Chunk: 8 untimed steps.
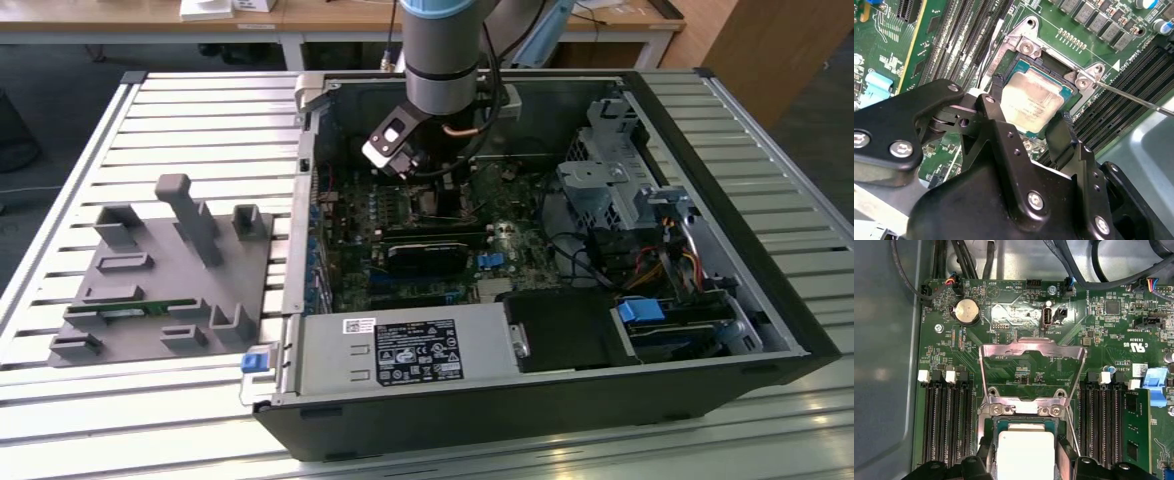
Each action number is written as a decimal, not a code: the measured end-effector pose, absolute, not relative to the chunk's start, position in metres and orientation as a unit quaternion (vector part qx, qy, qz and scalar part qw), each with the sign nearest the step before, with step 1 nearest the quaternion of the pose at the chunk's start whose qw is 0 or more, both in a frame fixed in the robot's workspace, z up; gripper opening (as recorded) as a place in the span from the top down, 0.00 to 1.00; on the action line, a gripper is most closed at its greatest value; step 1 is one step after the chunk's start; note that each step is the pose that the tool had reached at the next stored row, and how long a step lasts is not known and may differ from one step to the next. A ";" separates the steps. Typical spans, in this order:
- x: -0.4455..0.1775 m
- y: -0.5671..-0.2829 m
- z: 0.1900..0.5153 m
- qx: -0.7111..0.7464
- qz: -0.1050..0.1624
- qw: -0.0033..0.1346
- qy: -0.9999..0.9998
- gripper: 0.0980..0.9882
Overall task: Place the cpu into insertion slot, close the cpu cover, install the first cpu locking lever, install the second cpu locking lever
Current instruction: 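Place the cpu into insertion slot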
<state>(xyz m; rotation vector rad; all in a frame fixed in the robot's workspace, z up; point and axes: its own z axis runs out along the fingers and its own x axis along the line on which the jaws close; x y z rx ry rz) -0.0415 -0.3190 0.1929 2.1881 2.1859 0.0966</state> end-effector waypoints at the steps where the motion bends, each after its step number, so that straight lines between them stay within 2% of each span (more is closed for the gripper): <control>1: -0.041 -0.319 0.194 0.707 0.031 0.024 0.706 0.42; 8: -0.041 -0.319 0.204 0.707 0.027 0.020 0.706 0.42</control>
